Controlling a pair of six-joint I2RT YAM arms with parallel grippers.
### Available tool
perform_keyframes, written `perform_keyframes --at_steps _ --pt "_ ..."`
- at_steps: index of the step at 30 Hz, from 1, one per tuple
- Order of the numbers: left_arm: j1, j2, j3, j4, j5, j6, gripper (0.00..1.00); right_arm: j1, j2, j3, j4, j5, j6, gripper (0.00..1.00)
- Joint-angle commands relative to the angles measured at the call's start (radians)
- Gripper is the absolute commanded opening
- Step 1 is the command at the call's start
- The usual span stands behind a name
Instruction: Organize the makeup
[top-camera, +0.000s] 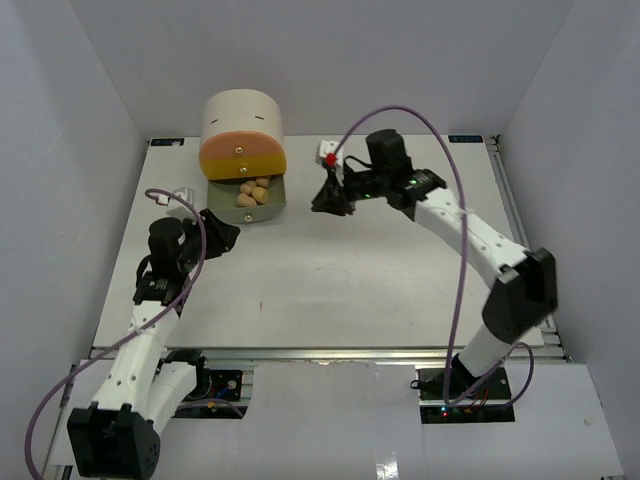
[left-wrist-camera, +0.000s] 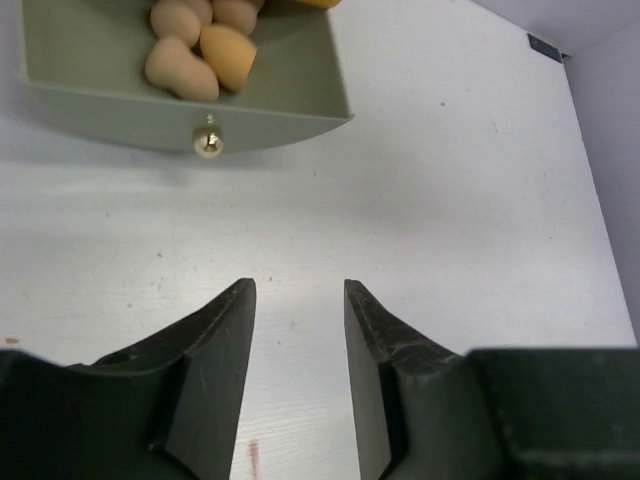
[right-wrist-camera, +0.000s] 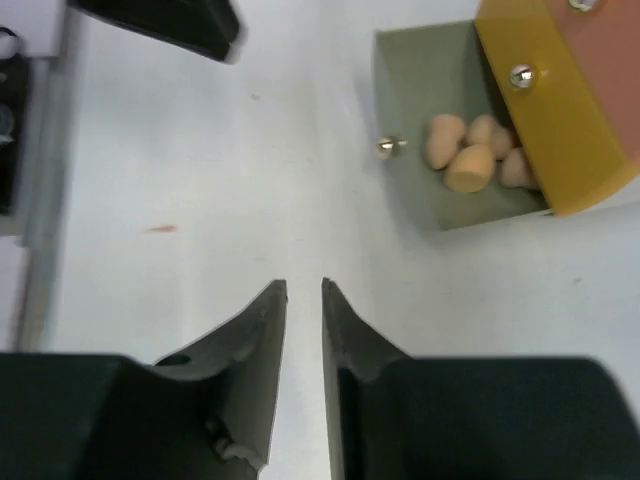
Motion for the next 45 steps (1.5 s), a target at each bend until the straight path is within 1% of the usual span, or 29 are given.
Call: perform_keyframes --at_steps 1,3,5,6,7,9,10,13,14,16,18,22,25,28,29,30,32,33,35,39,43,45 --pt "0.009 0.171 -0.003 -0.008 0.048 -0.289 0.21 -0.049 -0.263 -0.350 0.020 -0.105 -0.026 0.17" --pt "0.009 0.247 -0.007 0.009 0.060 -0.378 0.19 -0.137 -0.375 -0.486 0.126 -0.089 0.023 0.15" --pt "0.009 0.310 -0.005 0.013 0.034 -0.439 0.19 -0.229 -0.487 -0.622 0.211 -0.132 0.104 0.14" --pt "0.009 0.354 0.007 -0.001 0.023 -0.453 0.19 -0.294 -0.528 -0.646 0.255 -0.154 0.120 0.14" --pt "0.008 0.396 0.022 -0.012 0.008 -0.473 0.18 -0.334 -0.548 -0.665 0.269 -0.167 0.138 0.14" --pt "0.007 0.473 0.054 -0.032 -0.023 -0.514 0.17 -0.398 -0.574 -0.699 0.280 -0.191 0.173 0.13" --pt "0.007 0.487 0.072 -0.038 -0.039 -0.531 0.17 -0.416 -0.575 -0.705 0.275 -0.216 0.179 0.12" --pt "0.003 0.568 0.134 -0.048 -0.105 -0.591 0.17 -0.438 -0.566 -0.709 0.256 -0.289 0.190 0.10" --pt "0.003 0.571 0.136 -0.048 -0.110 -0.606 0.17 -0.438 -0.563 -0.708 0.249 -0.289 0.190 0.09" --pt "0.001 0.614 0.162 -0.034 -0.182 -0.660 0.17 -0.437 -0.554 -0.691 0.230 -0.286 0.191 0.08" --pt "-0.004 0.636 0.172 0.002 -0.217 -0.698 0.17 -0.438 -0.560 -0.690 0.225 -0.279 0.191 0.08" --pt "-0.005 0.705 0.204 0.057 -0.269 -0.783 0.17 -0.438 -0.577 -0.698 0.227 -0.274 0.193 0.08" --pt "-0.005 0.777 0.220 0.117 -0.262 -0.832 0.18 -0.437 -0.585 -0.705 0.227 -0.269 0.192 0.08" --pt "-0.005 0.837 0.254 0.156 -0.251 -0.865 0.23 -0.438 -0.586 -0.706 0.225 -0.259 0.188 0.08" --pt "-0.005 0.850 0.267 0.165 -0.251 -0.866 0.27 -0.439 -0.584 -0.706 0.225 -0.253 0.187 0.08" --pt "-0.005 0.862 0.281 0.178 -0.251 -0.865 0.33 -0.440 -0.583 -0.707 0.225 -0.248 0.186 0.08" --pt "-0.005 0.887 0.310 0.213 -0.249 -0.860 0.51 -0.440 -0.581 -0.709 0.224 -0.243 0.182 0.08" --pt "-0.005 0.900 0.322 0.235 -0.230 -0.846 0.56 -0.440 -0.580 -0.709 0.224 -0.241 0.181 0.08" --pt "-0.005 0.919 0.339 0.272 -0.200 -0.823 0.69 -0.440 -0.578 -0.709 0.221 -0.235 0.177 0.08" --pt "-0.005 0.959 0.375 0.325 -0.153 -0.792 0.75 -0.440 -0.571 -0.707 0.217 -0.225 0.167 0.08" --pt "-0.005 1.003 0.418 0.347 -0.146 -0.782 0.76 -0.441 -0.560 -0.706 0.212 -0.219 0.160 0.08" --pt "-0.005 1.042 0.465 0.340 -0.136 -0.778 0.76 -0.441 -0.555 -0.705 0.210 -0.216 0.158 0.08"
